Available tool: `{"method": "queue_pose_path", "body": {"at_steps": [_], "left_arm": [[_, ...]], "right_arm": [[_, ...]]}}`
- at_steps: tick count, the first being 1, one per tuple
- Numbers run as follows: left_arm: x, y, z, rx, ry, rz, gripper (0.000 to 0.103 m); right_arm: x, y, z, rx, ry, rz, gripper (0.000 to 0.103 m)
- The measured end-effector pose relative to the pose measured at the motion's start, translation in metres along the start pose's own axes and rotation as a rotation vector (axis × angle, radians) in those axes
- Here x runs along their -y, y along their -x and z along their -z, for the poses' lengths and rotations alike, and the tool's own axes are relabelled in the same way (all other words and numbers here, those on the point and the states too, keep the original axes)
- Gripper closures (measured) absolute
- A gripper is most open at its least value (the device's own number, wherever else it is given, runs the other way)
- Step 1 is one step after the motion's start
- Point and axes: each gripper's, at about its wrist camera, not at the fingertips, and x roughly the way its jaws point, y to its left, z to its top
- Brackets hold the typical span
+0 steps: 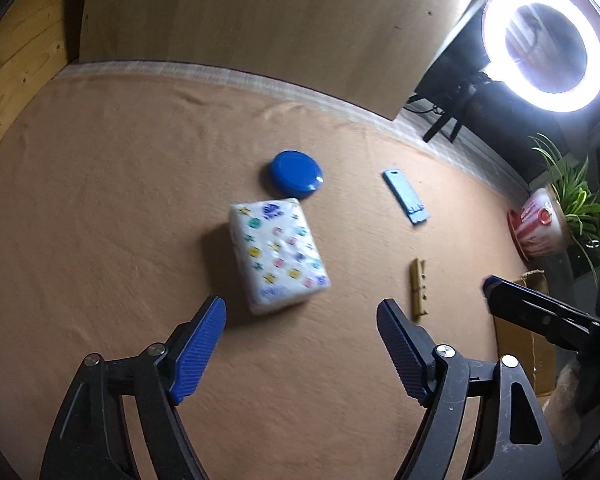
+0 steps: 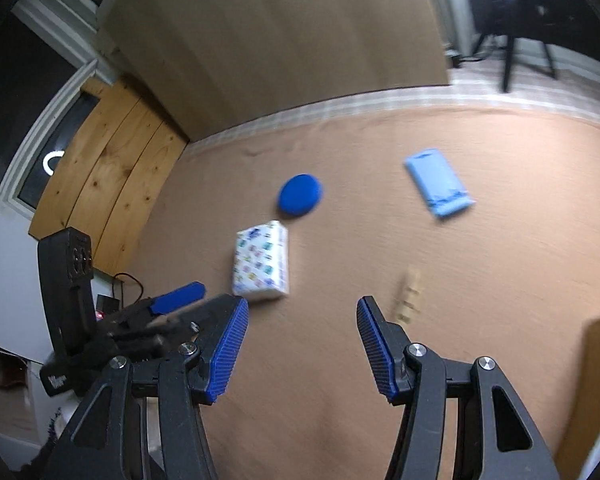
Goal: Organize objects
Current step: 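Move the right tool to the patterned tissue pack and grasp it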
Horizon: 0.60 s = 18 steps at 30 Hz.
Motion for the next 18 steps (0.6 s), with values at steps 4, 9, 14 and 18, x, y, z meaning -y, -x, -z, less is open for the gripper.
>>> {"method": "queue_pose_path", "body": {"at_steps": [4,9,14,18], "left_arm": [[-0.009,-0.013,-0.010,-0.028,0.010,-0.002,0.016],[-0.011,-0.029,-0.016,-0.050,-0.014,-0.003,0.016],[-0.022,-0.038,-0.017,-0.062,0.022,0.009,0.016],[-0.027,-0.044,-0.019,-0.057,0.043,0.033,0.016]], "right_arm": [[-0.011,-0.037,-0.014,-0.054,0.009,0.009,0.050],[-0.012,-0.062,-0.023,-0.076,-0.011,0.024,0.051],[-0.008,-0.081,-0.027,-0.112,-0.045,-0.010,0.062],[-0.006,-0.093,-0.029,-0.132,-0.060,-0.033,0.067]]}}
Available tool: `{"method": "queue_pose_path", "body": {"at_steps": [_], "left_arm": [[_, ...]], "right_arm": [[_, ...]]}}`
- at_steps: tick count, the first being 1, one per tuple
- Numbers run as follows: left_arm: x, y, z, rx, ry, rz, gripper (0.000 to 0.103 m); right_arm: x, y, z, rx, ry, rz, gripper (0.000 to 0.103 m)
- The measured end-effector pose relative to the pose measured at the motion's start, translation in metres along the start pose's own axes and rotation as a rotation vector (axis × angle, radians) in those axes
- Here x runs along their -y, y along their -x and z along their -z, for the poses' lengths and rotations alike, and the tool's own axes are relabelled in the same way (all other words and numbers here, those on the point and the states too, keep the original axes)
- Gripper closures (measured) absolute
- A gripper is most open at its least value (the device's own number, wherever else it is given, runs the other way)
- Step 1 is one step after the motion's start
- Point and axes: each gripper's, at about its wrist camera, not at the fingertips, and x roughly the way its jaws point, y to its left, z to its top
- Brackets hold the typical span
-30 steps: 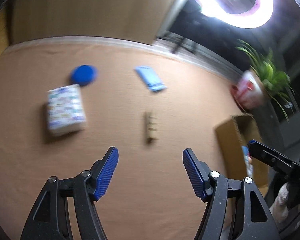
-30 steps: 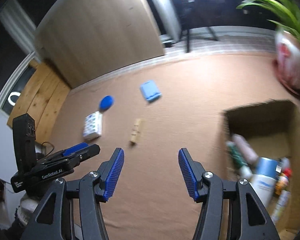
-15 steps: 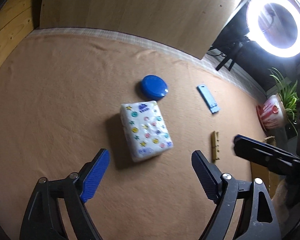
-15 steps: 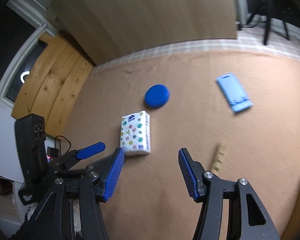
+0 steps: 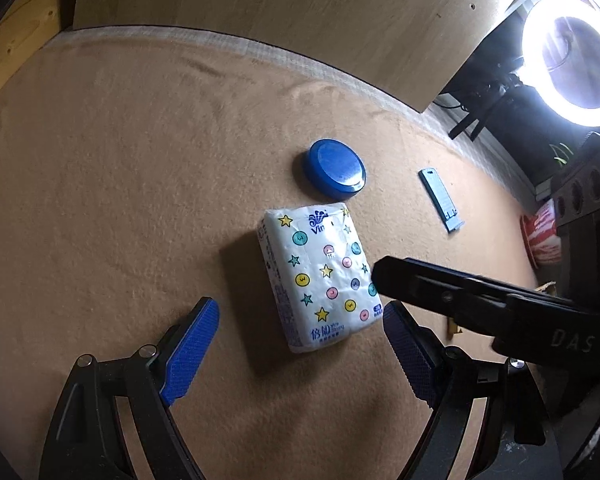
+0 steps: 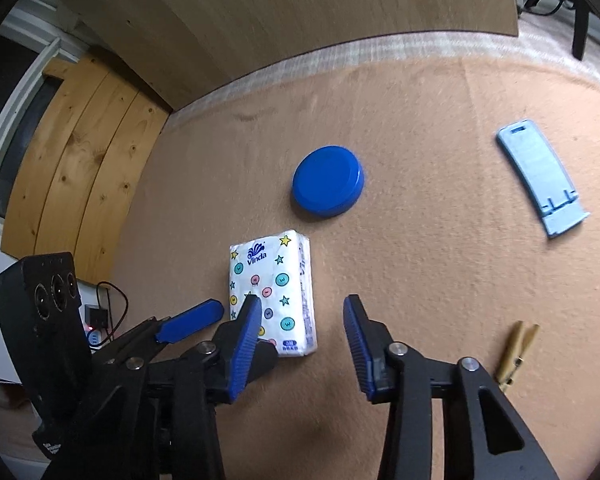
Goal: Organize objects
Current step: 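Move the right tool to the patterned tissue pack and grasp it, then carry the tissue pack with the right tool into the box and open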
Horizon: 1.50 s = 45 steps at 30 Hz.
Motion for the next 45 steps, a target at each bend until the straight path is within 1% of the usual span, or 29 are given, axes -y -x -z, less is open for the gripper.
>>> {"method": "queue_pose_path", "body": {"at_steps": [2,3,5,6,7,8,10,12,17,21,24,31,37,45], "left_arm": [[0.000,-0.002,-0.001,0.006,-0.002,0.021,0.017],[0.000,-0.002,-0.001,0.009,-0.004,0.028,0.020],[0.002,-0.004,0.000,0.008,-0.011,0.041,0.028],[0.002,-0.003,0.000,0.008,-0.014,0.043,0.031],[0.003,-0.004,0.001,0.006,-0.021,0.046,0.037],[0.005,-0.005,0.002,0.002,-0.028,0.050,0.044],[0.008,-0.006,0.004,-0.006,-0.038,0.057,0.048],[0.012,-0.005,0.005,0.000,-0.047,0.048,0.048],[0.021,0.003,0.014,0.003,-0.052,0.061,0.049],[0.040,0.013,0.024,0.015,-0.079,0.070,0.049],[0.059,0.019,0.030,0.026,-0.112,0.082,0.049],[0.121,0.029,0.051,0.025,-0.209,0.127,0.049],[0.182,0.027,0.074,0.004,-0.303,0.191,0.049],[0.265,0.020,0.113,-0.052,-0.438,0.267,0.049]], "right_arm": [[0.002,-0.004,-0.001,-0.009,-0.007,-0.012,0.072],[0.003,-0.006,-0.002,-0.016,-0.009,-0.017,0.073],[0.004,-0.010,-0.002,-0.027,-0.012,-0.027,0.076],[0.004,-0.011,-0.001,-0.034,-0.011,-0.034,0.078],[0.004,-0.013,0.000,-0.039,-0.008,-0.040,0.081],[0.003,-0.013,0.001,-0.040,-0.001,-0.036,0.081],[0.002,-0.011,0.004,-0.036,0.011,-0.024,0.081],[0.002,-0.007,0.007,-0.032,0.011,-0.025,0.081],[0.003,0.013,0.020,-0.008,0.009,-0.032,0.081],[0.006,0.039,0.033,0.032,0.006,-0.032,0.081],[0.016,0.064,0.044,0.068,-0.012,-0.036,0.081],[0.048,0.124,0.077,0.141,-0.071,-0.014,0.081],[0.086,0.179,0.111,0.214,-0.141,0.023,0.081],[0.139,0.236,0.162,0.296,-0.245,0.070,0.081]]}}
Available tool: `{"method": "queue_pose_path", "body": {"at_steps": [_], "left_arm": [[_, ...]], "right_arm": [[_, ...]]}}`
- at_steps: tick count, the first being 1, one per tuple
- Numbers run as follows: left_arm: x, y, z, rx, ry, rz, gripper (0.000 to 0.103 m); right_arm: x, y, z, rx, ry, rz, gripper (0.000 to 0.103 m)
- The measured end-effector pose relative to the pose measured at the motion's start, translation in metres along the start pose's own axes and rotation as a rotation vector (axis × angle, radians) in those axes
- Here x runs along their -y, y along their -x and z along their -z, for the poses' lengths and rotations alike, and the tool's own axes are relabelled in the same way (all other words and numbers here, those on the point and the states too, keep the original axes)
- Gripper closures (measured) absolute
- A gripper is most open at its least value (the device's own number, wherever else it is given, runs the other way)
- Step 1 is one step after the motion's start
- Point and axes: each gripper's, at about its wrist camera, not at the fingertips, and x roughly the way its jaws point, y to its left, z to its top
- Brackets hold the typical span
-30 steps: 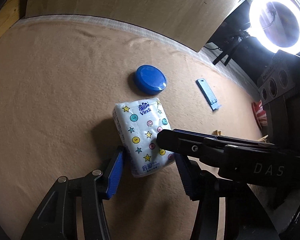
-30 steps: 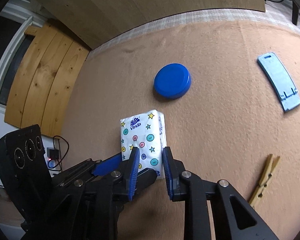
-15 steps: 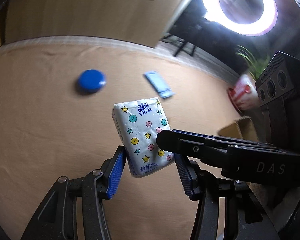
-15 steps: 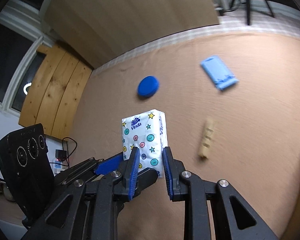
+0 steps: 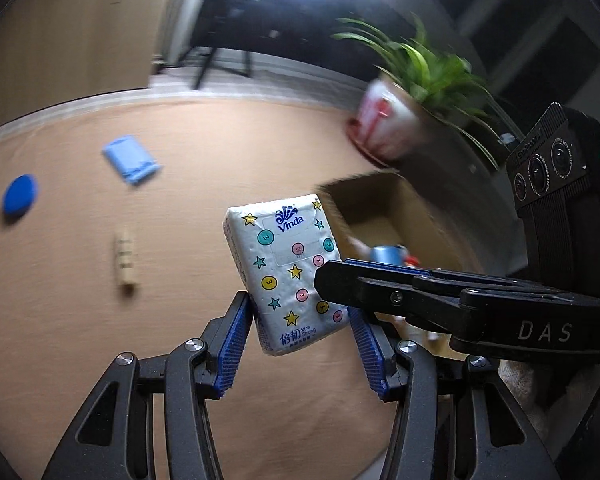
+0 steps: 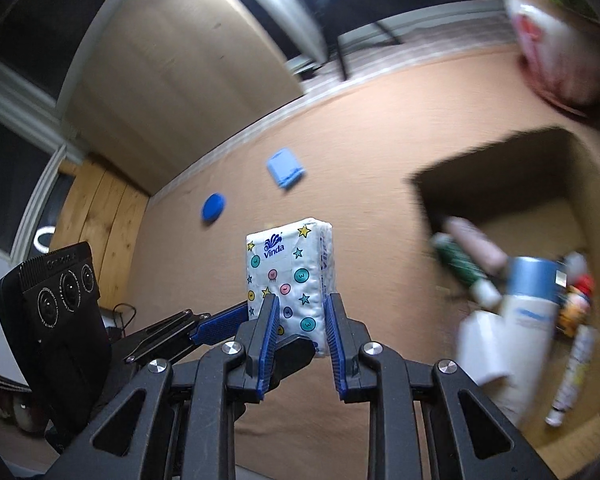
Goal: Organize objects
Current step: 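Carry the tissue pack with the right tool into the box and open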
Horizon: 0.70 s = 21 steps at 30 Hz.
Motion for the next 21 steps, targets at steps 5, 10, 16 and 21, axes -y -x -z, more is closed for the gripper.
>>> {"method": "queue_pose_path", "body": {"at_steps": [5,10,16,21], "left_arm": [[0.048,-0.024,0.000,-0.037,-0.069,0.049,0.049],[0.086,-0.046,-0.001,-0.067,-0.118,0.088,0.049],[0.121,-0.067,0.001,-0.097,-0.164,0.121,0.049],[0.136,-0.076,0.005,-0.112,-0.190,0.126,0.049]], "right_arm": [[0.033,0.029,0.009,0.038,-0.052,0.038,0.081],[0.065,0.054,0.017,0.068,-0.095,0.070,0.081],[0.089,0.068,0.023,0.082,-0.128,0.092,0.081],[0.096,0.073,0.027,0.086,-0.134,0.098,0.081]]}}
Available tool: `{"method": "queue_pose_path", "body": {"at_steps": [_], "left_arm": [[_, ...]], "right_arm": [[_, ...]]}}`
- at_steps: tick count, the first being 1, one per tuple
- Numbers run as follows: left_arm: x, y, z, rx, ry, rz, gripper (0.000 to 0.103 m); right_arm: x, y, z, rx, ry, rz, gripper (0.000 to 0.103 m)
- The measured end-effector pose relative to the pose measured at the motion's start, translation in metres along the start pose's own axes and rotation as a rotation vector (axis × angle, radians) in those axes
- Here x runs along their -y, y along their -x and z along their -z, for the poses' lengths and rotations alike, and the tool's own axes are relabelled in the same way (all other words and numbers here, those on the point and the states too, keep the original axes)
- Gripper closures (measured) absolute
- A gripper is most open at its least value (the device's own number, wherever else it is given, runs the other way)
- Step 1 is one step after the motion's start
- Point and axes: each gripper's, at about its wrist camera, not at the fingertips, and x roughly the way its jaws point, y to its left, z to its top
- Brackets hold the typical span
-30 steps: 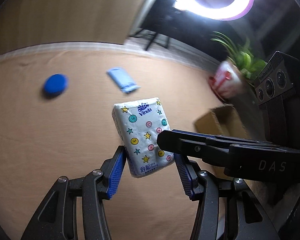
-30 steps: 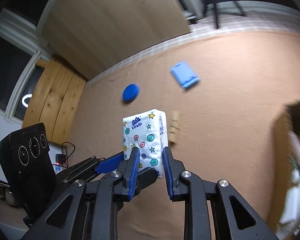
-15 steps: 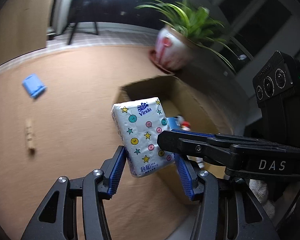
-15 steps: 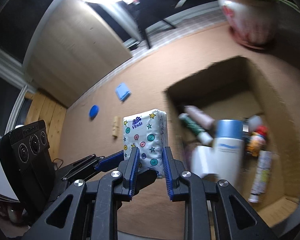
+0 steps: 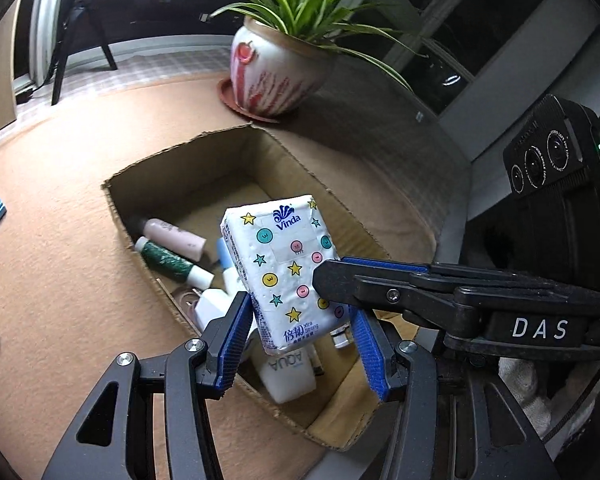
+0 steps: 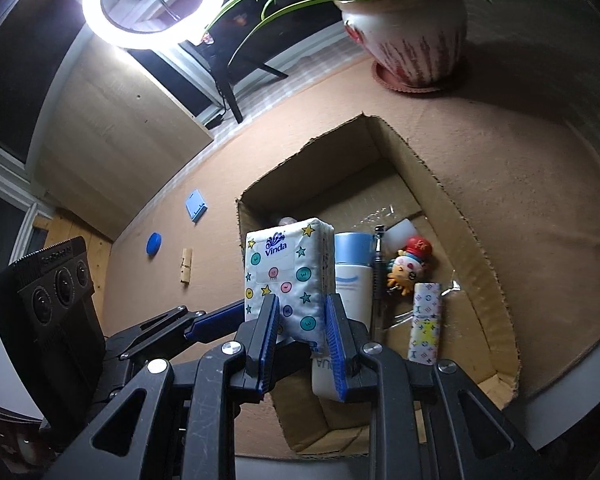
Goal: Organize objects
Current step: 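Carry the tissue pack with the right tool into the box and open, then grasp the blue round lid with the left tool while the right tool grasps the clothespin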
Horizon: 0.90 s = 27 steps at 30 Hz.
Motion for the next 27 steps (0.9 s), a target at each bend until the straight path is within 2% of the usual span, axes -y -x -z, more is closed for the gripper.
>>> {"method": "queue_pose_path", "body": {"at_steps": [3,4,5,6,7,8,9,15,27], "left_arm": [[0.003,-0.002,0.000,-0.005,-0.010,-0.008,0.049],[0.004,-0.002,0.000,-0.006,-0.013,-0.013,0.049],[0.003,-0.002,-0.001,-0.005,-0.011,-0.017,0.048],[0.001,-0.002,-0.001,-0.009,-0.005,-0.031,0.046],[-0.001,-0.002,-0.001,-0.015,0.000,-0.042,0.035],[-0.006,-0.002,-0.002,-0.023,0.010,-0.069,0.024],[-0.011,-0.001,-0.002,-0.018,0.022,-0.097,0.023],[-0.039,0.016,0.003,0.003,0.079,-0.133,0.023],[-0.105,0.073,0.021,0.058,0.186,-0.207,0.023]], "right_arm": [[-0.002,0.002,0.002,0.015,0.023,0.014,0.081],[-0.003,0.002,0.002,0.031,0.023,0.021,0.078],[-0.003,0.001,0.002,0.044,0.017,0.048,0.060],[-0.003,0.001,0.002,0.050,0.015,0.072,0.049],[-0.003,0.000,0.002,0.065,0.016,0.102,0.038],[-0.004,0.001,0.003,0.078,0.021,0.116,0.038],[-0.006,0.000,0.003,0.079,0.027,0.117,0.038],[-0.028,-0.004,0.006,0.086,0.093,0.127,0.038],[-0.086,-0.036,0.011,0.049,0.185,0.075,0.038]]}}
